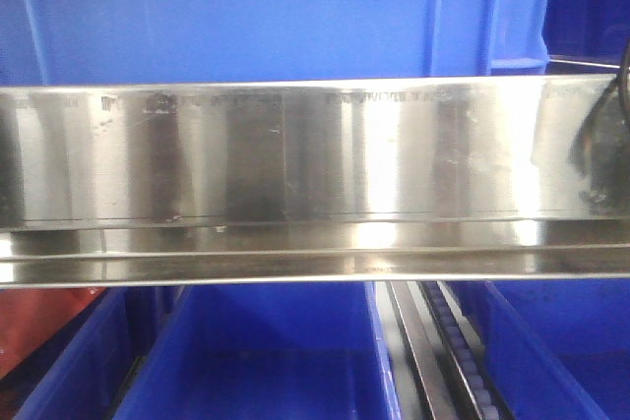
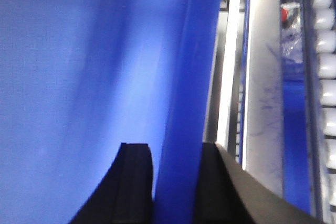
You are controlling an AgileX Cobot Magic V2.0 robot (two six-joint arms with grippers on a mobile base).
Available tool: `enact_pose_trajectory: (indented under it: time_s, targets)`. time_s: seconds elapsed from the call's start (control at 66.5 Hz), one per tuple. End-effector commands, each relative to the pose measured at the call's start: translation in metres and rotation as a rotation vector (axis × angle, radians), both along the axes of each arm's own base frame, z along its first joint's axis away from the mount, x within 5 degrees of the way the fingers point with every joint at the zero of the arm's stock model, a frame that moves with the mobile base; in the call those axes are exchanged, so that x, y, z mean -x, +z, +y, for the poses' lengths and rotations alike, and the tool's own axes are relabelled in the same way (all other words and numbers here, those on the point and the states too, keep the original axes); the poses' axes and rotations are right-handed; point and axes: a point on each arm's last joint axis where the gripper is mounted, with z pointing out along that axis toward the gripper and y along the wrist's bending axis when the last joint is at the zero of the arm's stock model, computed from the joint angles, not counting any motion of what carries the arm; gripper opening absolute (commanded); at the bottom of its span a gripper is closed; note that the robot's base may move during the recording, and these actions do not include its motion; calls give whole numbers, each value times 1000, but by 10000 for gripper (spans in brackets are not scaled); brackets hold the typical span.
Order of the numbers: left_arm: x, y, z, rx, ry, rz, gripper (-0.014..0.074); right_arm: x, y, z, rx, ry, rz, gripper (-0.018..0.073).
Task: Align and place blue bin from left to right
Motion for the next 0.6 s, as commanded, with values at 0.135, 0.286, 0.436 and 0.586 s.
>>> enact_pose_trajectory:
  time_s: [0.135,0.286,0.436,0.586]
  targets:
    - [-2,8,-3,13,-11,-59,234,-7,0,2,-10,17,-38,-66]
    - [-3,9,-1,-4,-6,-71,503,-6,1,1,-12,15,-44,-11]
    - [-3,9,0,-18,-4,-69,602,-6,1,1,-11,15,-42,344]
    - [4,16,1,-16,-4,-78,601,-4,4,0,-8,14,-48,569]
